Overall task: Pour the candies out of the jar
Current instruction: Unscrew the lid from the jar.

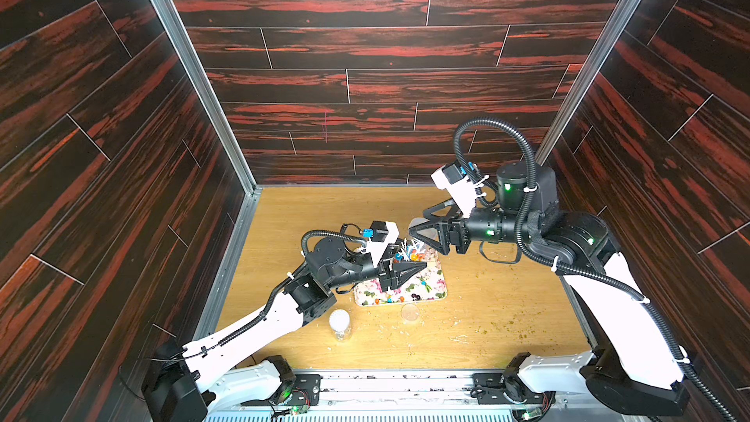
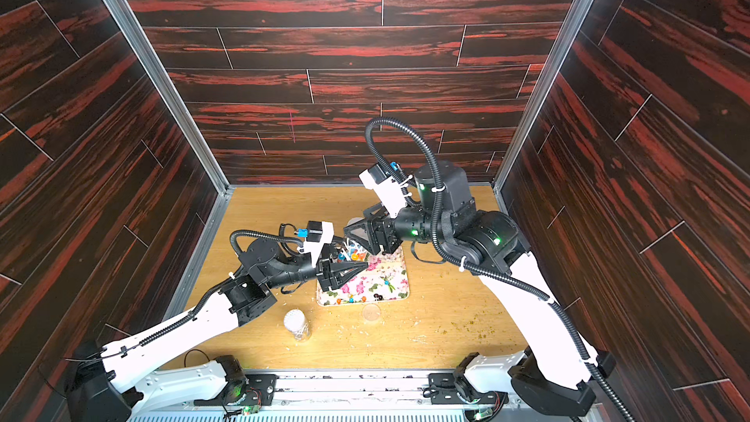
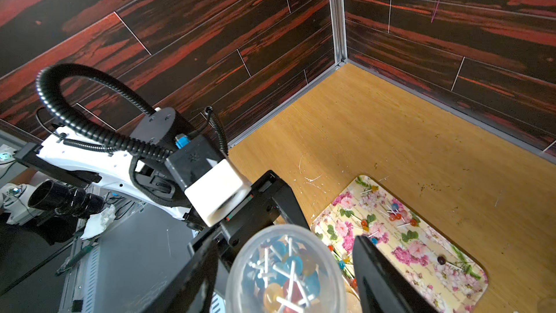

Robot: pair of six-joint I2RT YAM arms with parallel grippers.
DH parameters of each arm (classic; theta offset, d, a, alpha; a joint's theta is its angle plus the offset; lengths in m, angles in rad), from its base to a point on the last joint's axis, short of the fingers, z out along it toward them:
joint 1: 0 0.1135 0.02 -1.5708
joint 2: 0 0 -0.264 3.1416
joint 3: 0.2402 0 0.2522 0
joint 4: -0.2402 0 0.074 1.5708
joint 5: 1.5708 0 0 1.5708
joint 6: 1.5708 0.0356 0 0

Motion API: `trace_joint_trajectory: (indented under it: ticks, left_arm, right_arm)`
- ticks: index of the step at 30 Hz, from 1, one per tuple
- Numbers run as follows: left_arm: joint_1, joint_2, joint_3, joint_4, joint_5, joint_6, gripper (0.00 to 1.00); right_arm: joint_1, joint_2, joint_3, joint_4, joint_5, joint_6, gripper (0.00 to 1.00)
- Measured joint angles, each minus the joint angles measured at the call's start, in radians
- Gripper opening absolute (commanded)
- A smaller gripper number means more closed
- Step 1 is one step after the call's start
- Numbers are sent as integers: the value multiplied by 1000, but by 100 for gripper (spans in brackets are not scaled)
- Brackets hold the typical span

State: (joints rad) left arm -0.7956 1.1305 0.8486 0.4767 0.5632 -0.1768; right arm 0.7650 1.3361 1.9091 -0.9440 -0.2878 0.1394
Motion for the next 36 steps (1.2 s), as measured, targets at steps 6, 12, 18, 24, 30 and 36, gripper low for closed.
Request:
trace_joint_trajectory:
  ticks: [6, 12, 18, 24, 30, 36]
  left_arm:
    - [0, 0, 0, -10, -5, 7, 56]
    - [0, 0, 0, -13, -5, 12, 56]
    - [0, -2, 0, -12, -5, 16, 56]
    - [-4, -19, 0, 2, 26, 27, 56]
    - [-10, -20, 0, 25, 45, 26, 56]
    - [-12, -19, 0, 46, 62, 10, 56]
  right_arm:
    - [10, 19, 11, -28, 11, 5, 51]
    - [13, 19, 13, -36, 18, -3, 44]
    - [13, 17, 13, -36, -1, -60, 49]
    - [-11, -28, -42, 23, -119, -235, 49]
    - [-67, -34, -51, 27, -267, -365, 48]
    - [-100, -6, -14, -8, -368, -468, 48]
